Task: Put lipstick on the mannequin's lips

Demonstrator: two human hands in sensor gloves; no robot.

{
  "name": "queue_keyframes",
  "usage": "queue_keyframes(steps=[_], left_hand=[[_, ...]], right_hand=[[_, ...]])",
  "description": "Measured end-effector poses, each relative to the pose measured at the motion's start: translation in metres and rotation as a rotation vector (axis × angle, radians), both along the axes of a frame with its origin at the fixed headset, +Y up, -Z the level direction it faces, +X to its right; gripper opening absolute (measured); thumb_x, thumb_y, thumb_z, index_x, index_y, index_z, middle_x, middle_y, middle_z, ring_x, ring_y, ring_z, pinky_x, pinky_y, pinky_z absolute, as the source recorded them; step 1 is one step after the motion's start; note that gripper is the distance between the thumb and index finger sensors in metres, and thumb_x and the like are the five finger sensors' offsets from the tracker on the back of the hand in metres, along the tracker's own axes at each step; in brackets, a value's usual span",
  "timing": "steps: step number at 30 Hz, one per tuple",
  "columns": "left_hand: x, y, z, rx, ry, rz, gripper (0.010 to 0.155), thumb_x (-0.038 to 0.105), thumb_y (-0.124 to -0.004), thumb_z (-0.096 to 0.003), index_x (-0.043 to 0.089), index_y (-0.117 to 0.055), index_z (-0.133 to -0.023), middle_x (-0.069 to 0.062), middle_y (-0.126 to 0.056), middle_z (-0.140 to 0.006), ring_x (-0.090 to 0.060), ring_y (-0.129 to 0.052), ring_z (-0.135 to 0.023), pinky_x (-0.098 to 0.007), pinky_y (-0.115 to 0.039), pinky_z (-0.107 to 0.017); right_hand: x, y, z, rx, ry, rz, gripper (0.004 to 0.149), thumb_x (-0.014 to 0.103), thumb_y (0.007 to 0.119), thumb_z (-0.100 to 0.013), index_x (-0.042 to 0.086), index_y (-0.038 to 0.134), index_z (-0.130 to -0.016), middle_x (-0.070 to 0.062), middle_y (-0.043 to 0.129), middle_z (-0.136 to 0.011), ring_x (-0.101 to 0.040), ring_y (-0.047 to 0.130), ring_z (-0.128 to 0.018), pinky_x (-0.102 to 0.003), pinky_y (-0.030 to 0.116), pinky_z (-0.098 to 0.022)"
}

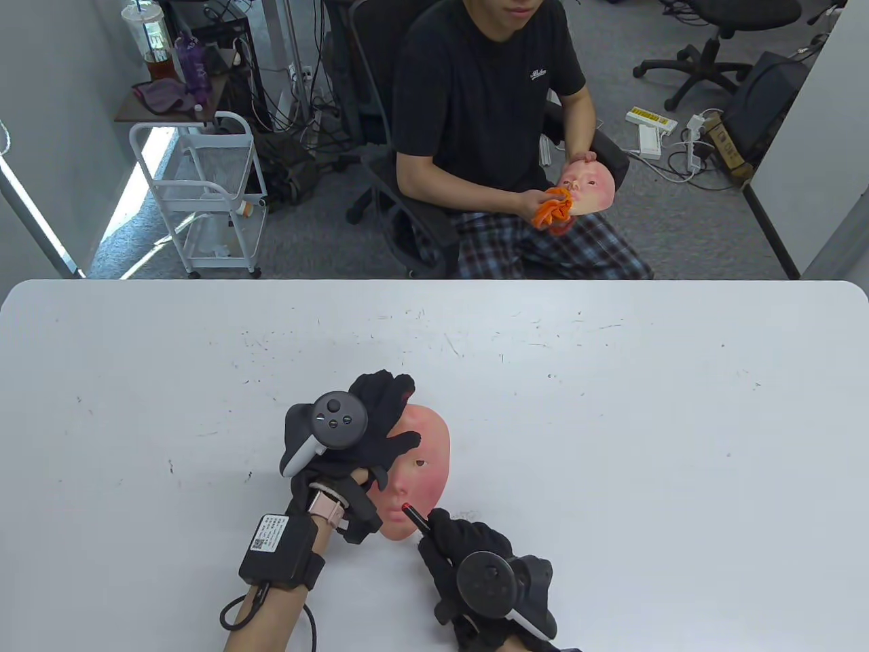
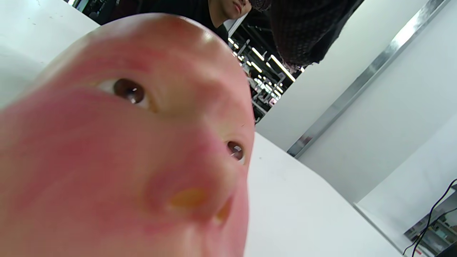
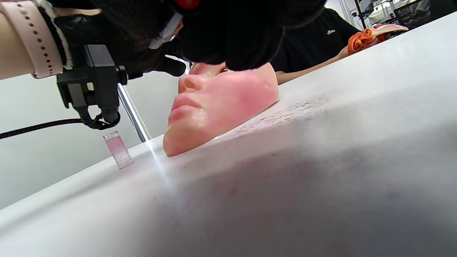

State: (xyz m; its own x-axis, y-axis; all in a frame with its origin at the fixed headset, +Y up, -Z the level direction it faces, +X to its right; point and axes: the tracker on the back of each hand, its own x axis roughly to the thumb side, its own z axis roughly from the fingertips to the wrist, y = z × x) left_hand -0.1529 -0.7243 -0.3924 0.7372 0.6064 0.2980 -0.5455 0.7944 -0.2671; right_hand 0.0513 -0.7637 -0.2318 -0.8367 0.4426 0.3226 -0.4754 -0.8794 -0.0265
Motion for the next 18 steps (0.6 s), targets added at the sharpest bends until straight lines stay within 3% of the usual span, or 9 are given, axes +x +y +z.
queue_keyframes(steps=[6, 8, 14, 18], left_hand=[[0.002, -0.015, -0.007, -0.076, -0.054, -0.134, 0.086, 0.043, -0.082, -0.0497, 0.035, -0.033, -0.12, -0.008, -0.025, -0.126, -0.039, -0.016, -0.113, -0.061, -0.029, -0.083], [0.0, -0.017, -0.008, -0.066, -0.046, -0.109, 0.085, 0.044, -0.082, -0.0495, 0.036, -0.034, -0.12, -0.006, -0.028, -0.126, -0.04, -0.024, -0.113, -0.062, -0.036, -0.081], [-0.002, -0.019, -0.009, -0.086, -0.037, -0.071, 0.085, 0.043, -0.084, -0.0489, 0.038, -0.036, -0.119, -0.004, -0.029, -0.125, -0.038, -0.026, -0.113, -0.061, -0.038, -0.08], [-0.001, -0.019, -0.008, -0.093, -0.033, -0.077, 0.085, 0.043, -0.083, -0.049, 0.038, -0.035, -0.119, -0.004, -0.028, -0.125, -0.038, -0.026, -0.112, -0.061, -0.038, -0.08]], right_hand=[[-0.013, 0.002, -0.001, 0.016, -0.024, 0.112, 0.053, 0.045, 0.079, -0.049, 0.013, 0.077, -0.091, -0.005, 0.094, -0.063, -0.03, 0.091, -0.053, -0.042, 0.074, -0.044], [-0.019, 0.002, -0.001, 0.031, -0.032, 0.168, 0.053, 0.046, 0.079, -0.049, 0.013, 0.077, -0.091, -0.004, 0.094, -0.062, -0.029, 0.091, -0.053, -0.042, 0.074, -0.045], [-0.044, 0.003, 0.0, 0.153, -0.042, 0.388, 0.053, 0.047, 0.079, -0.048, 0.016, 0.078, -0.09, -0.001, 0.093, -0.06, -0.027, 0.091, -0.053, -0.041, 0.074, -0.045], [-0.055, 0.003, 0.001, 0.163, -0.038, 0.465, 0.052, 0.047, 0.078, -0.049, 0.016, 0.077, -0.091, -0.001, 0.092, -0.06, -0.027, 0.09, -0.055, -0.041, 0.073, -0.046]])
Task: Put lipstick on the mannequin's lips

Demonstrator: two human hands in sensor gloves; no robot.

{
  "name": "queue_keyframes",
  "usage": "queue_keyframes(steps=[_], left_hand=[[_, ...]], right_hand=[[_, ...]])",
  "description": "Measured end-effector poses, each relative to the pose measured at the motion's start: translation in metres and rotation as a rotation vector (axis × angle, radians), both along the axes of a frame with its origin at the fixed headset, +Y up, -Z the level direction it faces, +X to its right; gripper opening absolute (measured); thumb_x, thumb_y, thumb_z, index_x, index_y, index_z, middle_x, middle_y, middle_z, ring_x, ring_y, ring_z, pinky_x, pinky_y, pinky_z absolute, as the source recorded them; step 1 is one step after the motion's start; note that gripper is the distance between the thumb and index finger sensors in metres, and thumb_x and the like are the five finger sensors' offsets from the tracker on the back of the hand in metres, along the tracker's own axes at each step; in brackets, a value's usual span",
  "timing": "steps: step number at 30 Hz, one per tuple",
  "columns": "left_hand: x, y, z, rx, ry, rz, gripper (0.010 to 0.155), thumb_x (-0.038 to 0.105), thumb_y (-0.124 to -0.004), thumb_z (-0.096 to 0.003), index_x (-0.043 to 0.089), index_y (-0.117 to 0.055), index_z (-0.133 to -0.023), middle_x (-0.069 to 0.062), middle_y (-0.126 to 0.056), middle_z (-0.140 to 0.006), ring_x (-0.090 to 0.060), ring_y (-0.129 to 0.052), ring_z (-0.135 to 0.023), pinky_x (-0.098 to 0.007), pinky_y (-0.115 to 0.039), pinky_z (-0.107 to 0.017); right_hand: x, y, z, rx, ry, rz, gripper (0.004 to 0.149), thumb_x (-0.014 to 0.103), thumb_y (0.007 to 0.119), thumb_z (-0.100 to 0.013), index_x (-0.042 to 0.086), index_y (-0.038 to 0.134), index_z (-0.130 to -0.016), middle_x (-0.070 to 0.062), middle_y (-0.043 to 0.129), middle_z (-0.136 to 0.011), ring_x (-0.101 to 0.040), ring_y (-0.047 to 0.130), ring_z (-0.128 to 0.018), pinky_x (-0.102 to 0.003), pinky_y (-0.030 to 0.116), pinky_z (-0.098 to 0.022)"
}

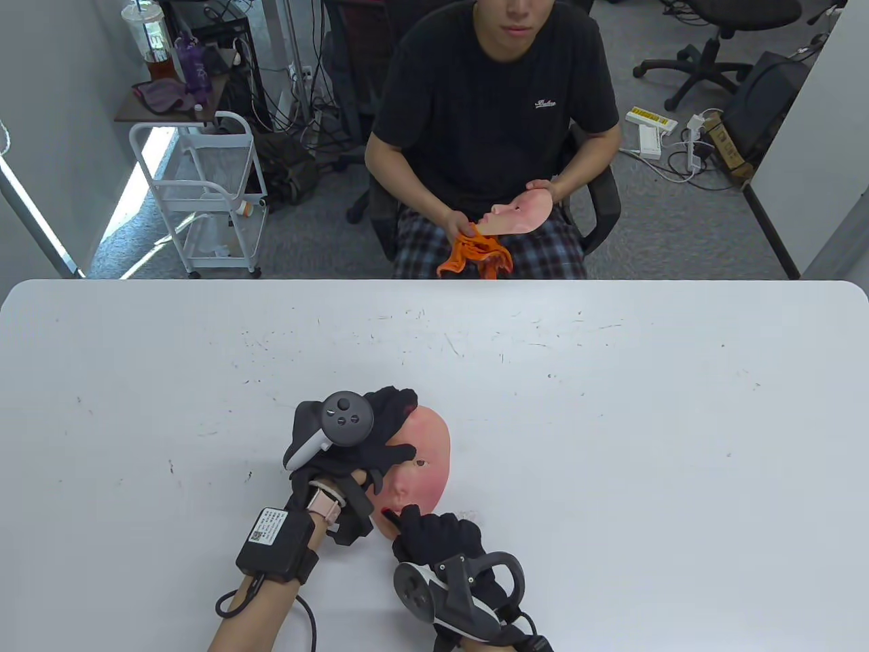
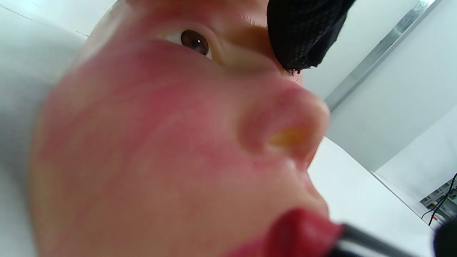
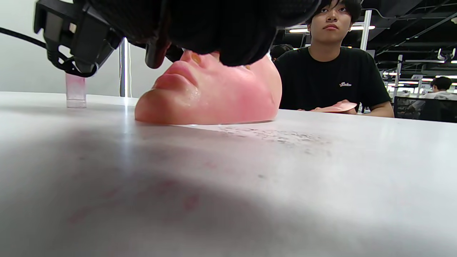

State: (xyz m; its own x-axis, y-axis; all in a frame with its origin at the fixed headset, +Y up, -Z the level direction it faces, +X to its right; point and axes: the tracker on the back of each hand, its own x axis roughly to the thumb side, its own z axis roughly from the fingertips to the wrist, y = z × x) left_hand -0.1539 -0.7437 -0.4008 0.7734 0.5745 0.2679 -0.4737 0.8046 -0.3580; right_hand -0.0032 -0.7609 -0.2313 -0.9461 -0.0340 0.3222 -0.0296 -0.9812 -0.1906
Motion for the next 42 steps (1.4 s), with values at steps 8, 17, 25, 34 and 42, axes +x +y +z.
queue_keyframes(steps=[8, 17, 25, 34, 42], left_hand=[[0.004, 0.002, 0.0, -0.031, -0.01, -0.028, 0.085, 0.042, -0.081, -0.0502, 0.037, -0.031, -0.118, -0.004, -0.024, -0.125, -0.039, -0.022, -0.112, -0.062, -0.036, -0.081], [0.005, 0.003, 0.0, -0.036, -0.01, -0.034, 0.085, 0.042, -0.08, -0.0505, 0.037, -0.03, -0.118, -0.005, -0.023, -0.125, -0.04, -0.021, -0.112, -0.063, -0.035, -0.081], [0.005, 0.002, 0.0, -0.042, -0.011, -0.03, 0.085, 0.042, -0.08, -0.0506, 0.038, -0.029, -0.118, -0.004, -0.022, -0.125, -0.039, -0.021, -0.112, -0.062, -0.035, -0.081], [0.005, 0.002, 0.0, -0.047, -0.009, -0.03, 0.084, 0.042, -0.08, -0.0508, 0.038, -0.029, -0.118, -0.004, -0.021, -0.124, -0.039, -0.02, -0.112, -0.062, -0.034, -0.081], [0.005, 0.002, 0.0, -0.055, -0.012, -0.027, 0.084, 0.042, -0.08, -0.0508, 0.038, -0.028, -0.118, -0.003, -0.021, -0.124, -0.038, -0.02, -0.112, -0.062, -0.033, -0.081]], right_hand=[[-0.009, -0.001, -0.002, -0.016, -0.004, 0.079, 0.052, 0.047, 0.078, -0.05, 0.016, 0.076, -0.092, -0.001, 0.092, -0.06, -0.027, 0.09, -0.055, -0.042, 0.073, -0.046], [-0.006, 0.001, 0.002, 0.037, -0.02, 0.068, 0.052, 0.046, 0.079, -0.05, 0.014, 0.078, -0.09, -0.001, 0.092, -0.056, -0.027, 0.091, -0.051, -0.042, 0.074, -0.044], [0.0, 0.002, 0.003, 0.078, -0.034, 0.035, 0.053, 0.046, 0.079, -0.05, 0.011, 0.078, -0.089, -0.001, 0.092, -0.054, -0.026, 0.091, -0.049, -0.041, 0.075, -0.042], [0.009, 0.002, 0.003, 0.085, -0.061, -0.014, 0.053, 0.046, 0.08, -0.047, 0.01, 0.081, -0.086, 0.0, 0.094, -0.05, -0.026, 0.093, -0.045, -0.041, 0.076, -0.039], [0.015, 0.001, 0.003, 0.012, -0.077, 0.009, 0.052, 0.045, 0.081, -0.046, 0.01, 0.083, -0.085, -0.001, 0.094, -0.049, -0.026, 0.093, -0.045, -0.042, 0.076, -0.039]])
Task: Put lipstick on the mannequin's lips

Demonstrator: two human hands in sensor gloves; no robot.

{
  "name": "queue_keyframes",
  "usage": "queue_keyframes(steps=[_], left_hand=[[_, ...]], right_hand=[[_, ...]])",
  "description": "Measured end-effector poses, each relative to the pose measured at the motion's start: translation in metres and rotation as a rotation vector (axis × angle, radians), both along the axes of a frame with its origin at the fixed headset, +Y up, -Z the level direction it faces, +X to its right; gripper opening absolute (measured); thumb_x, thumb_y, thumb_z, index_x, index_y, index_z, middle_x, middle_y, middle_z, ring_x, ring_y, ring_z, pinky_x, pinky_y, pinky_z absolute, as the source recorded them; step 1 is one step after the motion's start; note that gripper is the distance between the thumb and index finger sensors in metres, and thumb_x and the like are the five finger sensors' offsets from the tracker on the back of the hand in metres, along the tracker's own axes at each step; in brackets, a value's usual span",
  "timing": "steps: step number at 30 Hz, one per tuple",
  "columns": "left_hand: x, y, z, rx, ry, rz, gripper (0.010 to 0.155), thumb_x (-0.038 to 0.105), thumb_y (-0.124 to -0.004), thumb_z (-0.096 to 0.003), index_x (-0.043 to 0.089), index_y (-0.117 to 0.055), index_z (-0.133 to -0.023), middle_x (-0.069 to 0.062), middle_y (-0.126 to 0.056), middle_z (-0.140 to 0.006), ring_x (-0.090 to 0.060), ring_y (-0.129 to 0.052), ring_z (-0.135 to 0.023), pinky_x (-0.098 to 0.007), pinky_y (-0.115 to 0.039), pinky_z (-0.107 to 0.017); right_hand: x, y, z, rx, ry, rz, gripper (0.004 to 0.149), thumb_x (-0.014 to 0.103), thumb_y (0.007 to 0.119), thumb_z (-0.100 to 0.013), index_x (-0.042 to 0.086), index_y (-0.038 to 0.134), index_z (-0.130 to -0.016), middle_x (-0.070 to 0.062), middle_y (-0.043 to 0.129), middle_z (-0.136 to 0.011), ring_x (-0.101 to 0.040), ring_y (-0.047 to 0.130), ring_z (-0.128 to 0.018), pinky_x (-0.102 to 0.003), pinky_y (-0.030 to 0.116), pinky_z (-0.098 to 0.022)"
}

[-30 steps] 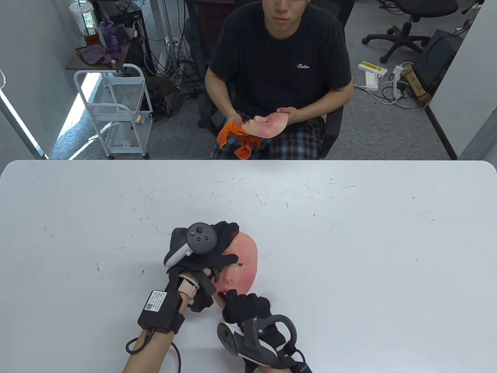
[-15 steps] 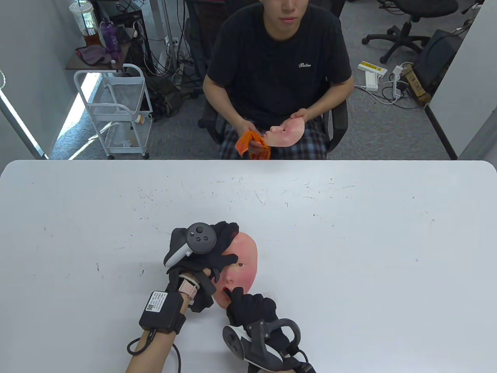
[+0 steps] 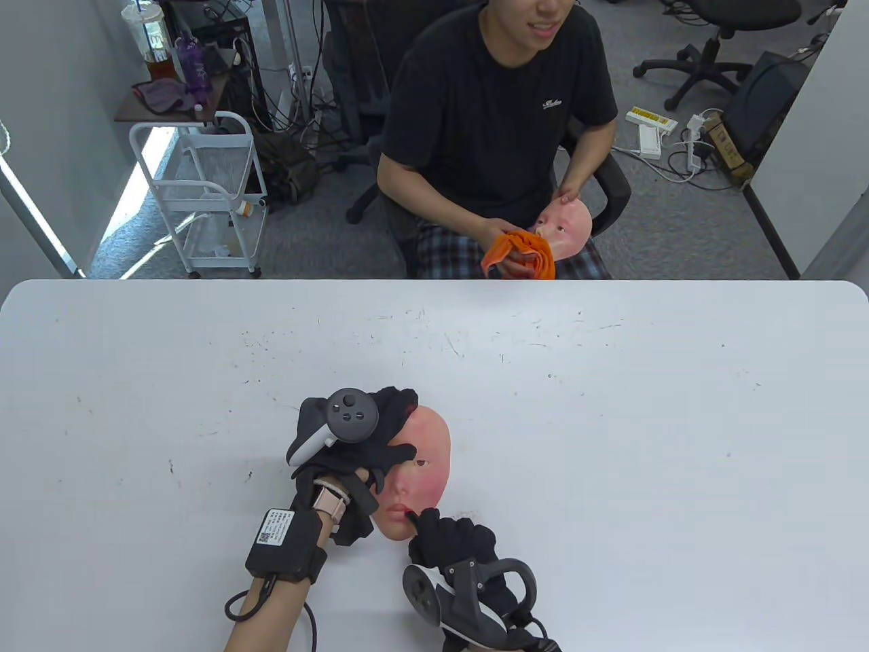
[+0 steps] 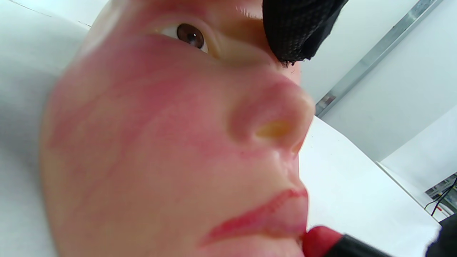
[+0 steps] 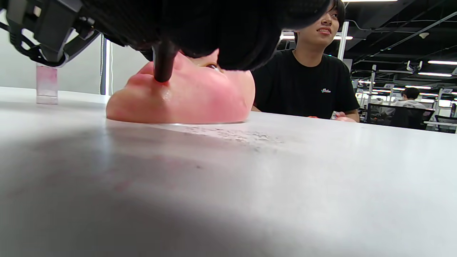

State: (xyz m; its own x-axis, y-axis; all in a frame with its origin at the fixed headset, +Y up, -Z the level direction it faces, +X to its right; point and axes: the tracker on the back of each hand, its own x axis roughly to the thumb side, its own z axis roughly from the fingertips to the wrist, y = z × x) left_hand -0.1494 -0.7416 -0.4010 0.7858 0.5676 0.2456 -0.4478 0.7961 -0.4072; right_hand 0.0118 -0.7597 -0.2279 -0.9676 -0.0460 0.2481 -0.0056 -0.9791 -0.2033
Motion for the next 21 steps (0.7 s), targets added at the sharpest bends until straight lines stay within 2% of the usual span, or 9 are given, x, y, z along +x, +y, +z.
queue_keyframes(steps=[3, 7, 14, 21], left_hand=[[0.0, 0.0, -0.001, -0.006, -0.003, 0.002, 0.084, 0.042, -0.08, -0.0508, 0.039, -0.028, -0.118, -0.003, -0.021, -0.124, -0.038, -0.02, -0.112, -0.062, -0.033, -0.081], [0.0, 0.0, -0.001, -0.007, -0.006, 0.0, 0.084, 0.042, -0.08, -0.0508, 0.039, -0.028, -0.117, -0.002, -0.02, -0.124, -0.038, -0.019, -0.112, -0.062, -0.033, -0.082], [-0.001, 0.0, -0.001, -0.008, -0.01, -0.001, 0.085, 0.042, -0.08, -0.051, 0.039, -0.028, -0.118, -0.002, -0.02, -0.124, -0.038, -0.019, -0.112, -0.062, -0.033, -0.082], [-0.001, 0.0, -0.001, -0.006, -0.01, 0.003, 0.084, 0.042, -0.079, -0.051, 0.039, -0.027, -0.117, -0.002, -0.019, -0.125, -0.038, -0.019, -0.112, -0.062, -0.032, -0.082]], right_hand=[[0.003, 0.0, 0.0, -0.015, 0.001, -0.019, 0.052, 0.046, 0.08, -0.047, 0.011, 0.082, -0.085, -0.001, 0.094, -0.05, -0.026, 0.093, -0.046, -0.042, 0.076, -0.04], [-0.002, 0.001, 0.004, 0.029, 0.054, -0.046, 0.052, 0.046, 0.077, -0.049, 0.013, 0.079, -0.089, 0.0, 0.093, -0.054, -0.026, 0.092, -0.05, -0.041, 0.075, -0.043], [-0.025, -0.001, -0.003, -0.018, 0.07, 0.075, 0.052, 0.046, 0.076, -0.051, 0.015, 0.076, -0.092, 0.0, 0.091, -0.058, -0.026, 0.09, -0.055, -0.042, 0.073, -0.047], [-0.021, 0.0, 0.001, -0.011, 0.096, 0.05, 0.051, 0.046, 0.078, -0.049, 0.014, 0.079, -0.089, 0.0, 0.092, -0.054, -0.026, 0.091, -0.052, -0.042, 0.074, -0.045]])
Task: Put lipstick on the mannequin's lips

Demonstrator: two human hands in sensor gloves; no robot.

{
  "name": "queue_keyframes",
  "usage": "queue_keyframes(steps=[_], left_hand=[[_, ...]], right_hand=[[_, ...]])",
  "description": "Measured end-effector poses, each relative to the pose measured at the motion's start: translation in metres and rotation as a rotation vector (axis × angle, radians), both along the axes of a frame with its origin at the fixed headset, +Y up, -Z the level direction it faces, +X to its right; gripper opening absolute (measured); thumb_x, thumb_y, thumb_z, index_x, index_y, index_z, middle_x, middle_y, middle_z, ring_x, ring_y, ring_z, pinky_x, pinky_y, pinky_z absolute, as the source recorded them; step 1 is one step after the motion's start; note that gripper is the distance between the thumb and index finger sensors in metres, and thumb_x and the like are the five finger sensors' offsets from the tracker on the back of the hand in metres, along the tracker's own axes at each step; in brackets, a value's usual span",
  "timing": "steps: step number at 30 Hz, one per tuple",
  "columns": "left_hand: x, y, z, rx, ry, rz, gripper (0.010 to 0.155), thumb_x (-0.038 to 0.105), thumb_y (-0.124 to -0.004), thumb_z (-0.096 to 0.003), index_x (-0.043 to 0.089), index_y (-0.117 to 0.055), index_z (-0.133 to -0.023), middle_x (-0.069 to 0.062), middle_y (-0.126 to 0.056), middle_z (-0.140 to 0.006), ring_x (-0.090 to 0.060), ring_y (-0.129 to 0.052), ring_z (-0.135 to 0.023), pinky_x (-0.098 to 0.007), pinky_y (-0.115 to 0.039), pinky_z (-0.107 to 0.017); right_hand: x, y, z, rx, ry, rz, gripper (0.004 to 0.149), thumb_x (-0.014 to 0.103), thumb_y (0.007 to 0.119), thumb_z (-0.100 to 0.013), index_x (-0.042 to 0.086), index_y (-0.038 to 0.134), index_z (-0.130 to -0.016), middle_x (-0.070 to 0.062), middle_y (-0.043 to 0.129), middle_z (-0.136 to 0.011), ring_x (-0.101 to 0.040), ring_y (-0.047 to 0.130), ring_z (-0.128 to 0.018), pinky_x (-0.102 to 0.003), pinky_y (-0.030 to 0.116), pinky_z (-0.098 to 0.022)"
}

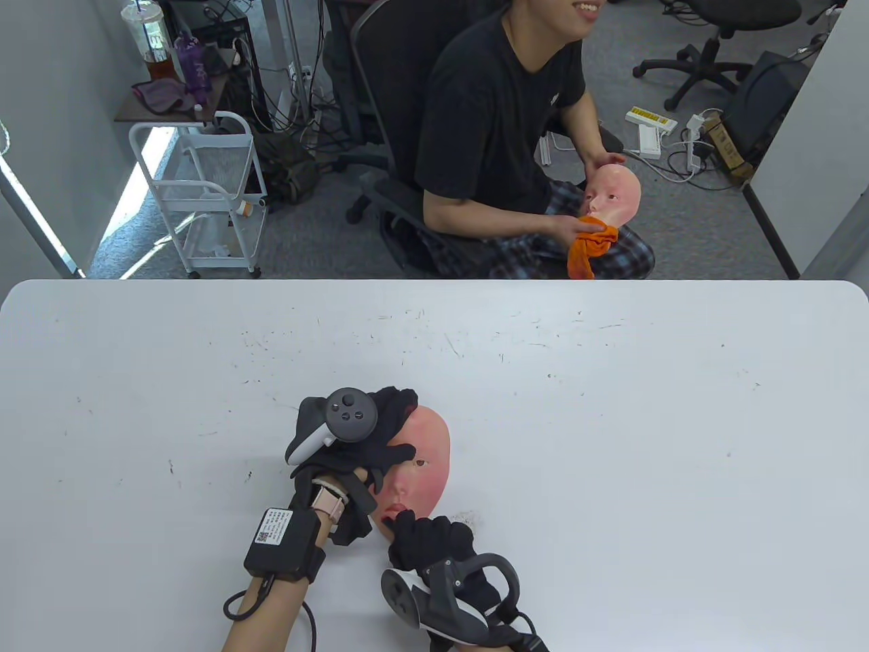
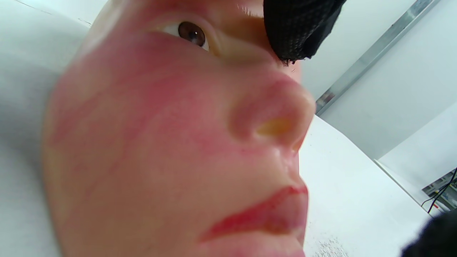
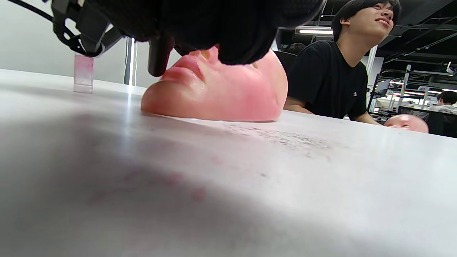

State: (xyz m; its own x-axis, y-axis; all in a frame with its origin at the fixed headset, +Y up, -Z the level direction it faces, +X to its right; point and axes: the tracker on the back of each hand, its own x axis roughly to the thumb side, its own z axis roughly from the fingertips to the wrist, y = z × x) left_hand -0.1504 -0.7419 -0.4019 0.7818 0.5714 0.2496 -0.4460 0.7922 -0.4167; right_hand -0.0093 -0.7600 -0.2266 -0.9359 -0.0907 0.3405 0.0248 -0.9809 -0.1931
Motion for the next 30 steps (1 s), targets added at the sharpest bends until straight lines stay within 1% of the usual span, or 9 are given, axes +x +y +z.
queue_keyframes(steps=[6, 12, 14, 19, 23, 26, 28, 30], left_hand=[[0.0, 0.0, 0.0, -0.005, -0.002, -0.004, 0.084, 0.042, -0.079, -0.051, 0.04, -0.027, -0.117, -0.002, -0.019, -0.124, -0.037, -0.018, -0.112, -0.062, -0.032, -0.082], [0.0, 0.0, 0.0, -0.007, -0.001, -0.004, 0.084, 0.042, -0.079, -0.051, 0.04, -0.027, -0.117, -0.001, -0.019, -0.124, -0.037, -0.018, -0.112, -0.062, -0.032, -0.082], [0.0, 0.0, 0.0, -0.005, -0.001, -0.003, 0.084, 0.042, -0.079, -0.051, 0.04, -0.027, -0.117, -0.001, -0.019, -0.124, -0.037, -0.018, -0.112, -0.062, -0.032, -0.082], [0.0, 0.0, 0.0, -0.009, 0.0, -0.001, 0.084, 0.042, -0.079, -0.0511, 0.04, -0.027, -0.117, -0.001, -0.019, -0.124, -0.037, -0.018, -0.112, -0.061, -0.032, -0.082], [0.0, 0.0, 0.0, -0.009, -0.001, 0.0, 0.084, 0.042, -0.079, -0.051, 0.04, -0.027, -0.117, -0.001, -0.019, -0.124, -0.037, -0.018, -0.112, -0.061, -0.032, -0.082], [0.0, 0.0, 0.0, -0.01, -0.002, 0.001, 0.084, 0.042, -0.079, -0.0512, 0.04, -0.027, -0.117, -0.001, -0.019, -0.124, -0.037, -0.018, -0.112, -0.061, -0.032, -0.082], [0.0, 0.0, -0.001, -0.014, -0.003, 0.003, 0.084, 0.042, -0.079, -0.0511, 0.04, -0.026, -0.117, -0.001, -0.019, -0.124, -0.037, -0.018, -0.112, -0.061, -0.031, -0.082], [0.0, 0.0, 0.0, -0.013, -0.004, 0.001, 0.084, 0.043, -0.079, -0.0511, 0.04, -0.026, -0.117, -0.001, -0.018, -0.124, -0.037, -0.018, -0.112, -0.061, -0.031, -0.082]], right_hand=[[0.009, 0.001, 0.005, 0.03, -0.024, -0.008, 0.051, 0.046, 0.078, -0.047, 0.013, 0.081, -0.087, 0.0, 0.093, -0.052, -0.027, 0.091, -0.05, -0.042, 0.074, -0.043], [0.022, 0.001, 0.003, 0.017, -0.081, -0.011, 0.051, 0.045, 0.079, -0.047, 0.012, 0.082, -0.087, -0.001, 0.093, -0.051, -0.027, 0.091, -0.049, -0.042, 0.074, -0.043], [0.023, 0.0, 0.0, -0.008, -0.076, -0.03, 0.051, 0.045, 0.078, -0.048, 0.012, 0.08, -0.088, -0.001, 0.092, -0.053, -0.027, 0.091, -0.05, -0.042, 0.074, -0.043], [0.023, 0.0, -0.002, -0.014, -0.086, -0.036, 0.051, 0.044, 0.076, -0.05, 0.013, 0.078, -0.09, -0.001, 0.091, -0.056, -0.027, 0.09, -0.053, -0.043, 0.073, -0.045], [0.017, 0.0, 0.0, -0.001, -0.047, -0.047, 0.051, 0.045, 0.074, -0.051, 0.014, 0.075, -0.092, 0.0, 0.09, -0.059, -0.026, 0.089, -0.056, -0.042, 0.073, -0.047], [0.003, -0.001, -0.003, -0.033, -0.016, -0.02, 0.051, 0.045, 0.074, -0.052, 0.015, 0.074, -0.094, 0.0, 0.089, -0.06, -0.027, 0.089, -0.057, -0.042, 0.072, -0.049], [-0.005, -0.002, -0.004, -0.048, -0.029, 0.017, 0.051, 0.045, 0.073, -0.053, 0.015, 0.072, -0.095, 0.0, 0.089, -0.062, -0.027, 0.088, -0.059, -0.043, 0.071, -0.05], [-0.006, -0.001, -0.003, -0.028, -0.036, 0.03, 0.051, 0.045, 0.073, -0.053, 0.015, 0.072, -0.095, -0.001, 0.088, -0.062, -0.027, 0.087, -0.059, -0.043, 0.071, -0.05]])
